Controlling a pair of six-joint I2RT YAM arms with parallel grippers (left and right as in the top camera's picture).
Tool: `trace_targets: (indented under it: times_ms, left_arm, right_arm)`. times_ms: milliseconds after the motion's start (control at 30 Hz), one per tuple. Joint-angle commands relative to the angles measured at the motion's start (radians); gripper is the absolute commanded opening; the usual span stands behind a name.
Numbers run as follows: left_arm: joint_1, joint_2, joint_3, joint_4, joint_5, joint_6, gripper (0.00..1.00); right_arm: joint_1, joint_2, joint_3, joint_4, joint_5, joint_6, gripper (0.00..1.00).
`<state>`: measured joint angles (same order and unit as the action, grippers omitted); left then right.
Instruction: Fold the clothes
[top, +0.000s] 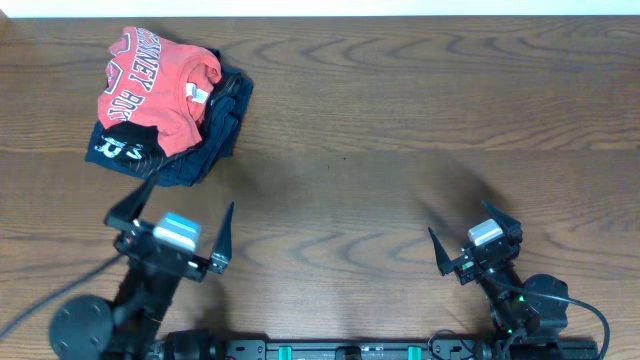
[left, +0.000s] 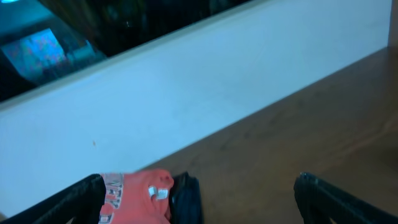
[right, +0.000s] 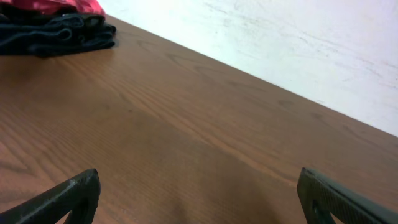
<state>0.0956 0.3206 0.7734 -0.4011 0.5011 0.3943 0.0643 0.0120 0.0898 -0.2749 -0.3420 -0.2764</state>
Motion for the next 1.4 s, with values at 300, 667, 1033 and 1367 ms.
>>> trace_targets:
  times_ms: [300,667,1033,1367]
  left_arm:
    - [-0.034,-0.316,-0.397,0.142,0.012,0.005,0.98]
    - [-0.080,-0.319,-0.666,0.320,0.003,0.005,0.98]
    - [-0.095,-0.319,-0.769,0.362,0.003,-0.007,0.98]
    - [-0.095,-0.317,-0.769,0.362,0.003,-0.006,0.98]
  right_arm:
    - [-0.013,-0.007,-0.002,-0.002,0.002,0.006,0.99]
    - [-0.013,-0.007,-0.002,-0.002,0.002,0.006,0.99]
    - [-0.013,-0.007,-0.002,-0.002,0.002,0.006,0.99]
    - [-0.013,-0.007,-0.002,-0.002,0.002,0.006,0.99]
